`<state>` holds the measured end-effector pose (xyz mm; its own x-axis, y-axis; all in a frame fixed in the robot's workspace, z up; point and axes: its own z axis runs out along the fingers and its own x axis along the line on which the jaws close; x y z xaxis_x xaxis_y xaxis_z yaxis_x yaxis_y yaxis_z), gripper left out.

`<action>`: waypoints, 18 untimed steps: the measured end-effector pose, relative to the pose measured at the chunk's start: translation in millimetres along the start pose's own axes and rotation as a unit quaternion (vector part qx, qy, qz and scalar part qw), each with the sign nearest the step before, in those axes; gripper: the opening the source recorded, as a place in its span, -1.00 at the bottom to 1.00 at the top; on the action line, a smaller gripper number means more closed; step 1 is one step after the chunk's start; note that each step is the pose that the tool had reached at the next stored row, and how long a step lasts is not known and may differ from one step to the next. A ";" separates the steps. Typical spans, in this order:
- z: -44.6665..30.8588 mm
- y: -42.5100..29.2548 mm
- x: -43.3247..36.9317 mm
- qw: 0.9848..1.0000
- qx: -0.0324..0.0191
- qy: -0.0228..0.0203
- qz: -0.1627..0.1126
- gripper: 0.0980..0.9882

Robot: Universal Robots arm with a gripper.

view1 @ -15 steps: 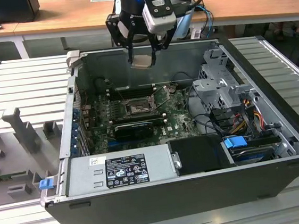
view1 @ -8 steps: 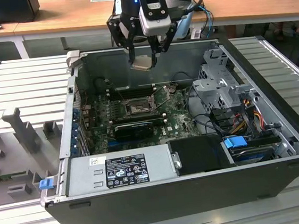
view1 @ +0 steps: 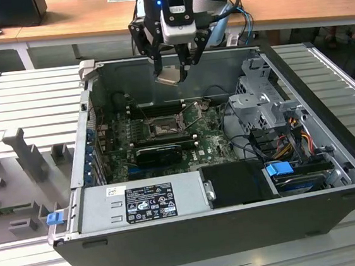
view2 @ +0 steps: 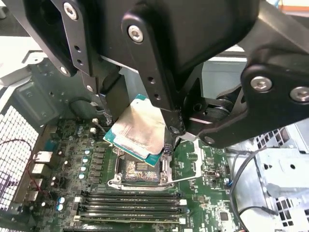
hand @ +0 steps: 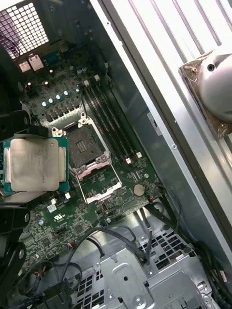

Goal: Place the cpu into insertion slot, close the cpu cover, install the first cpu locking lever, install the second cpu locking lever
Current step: 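Place the cpu into insertion slot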

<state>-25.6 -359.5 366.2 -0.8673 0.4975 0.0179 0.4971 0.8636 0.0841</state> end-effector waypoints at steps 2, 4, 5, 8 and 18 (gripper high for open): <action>0.7 -0.1 0.0 1.000 0.000 -0.002 0.019 -0.03; 1.7 -0.2 0.0 0.999 -0.001 -0.004 0.044 -0.03; 2.2 -0.2 0.0 0.998 -0.001 -0.005 0.057 -0.03; 2.9 -0.3 -0.1 0.997 -0.001 -0.007 0.083 -0.03; 6.5 -0.5 -0.1 0.994 -0.002 -0.009 0.108 -0.03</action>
<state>-25.6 -359.5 359.7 -0.7392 0.6733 0.0176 0.6721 0.7357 0.0835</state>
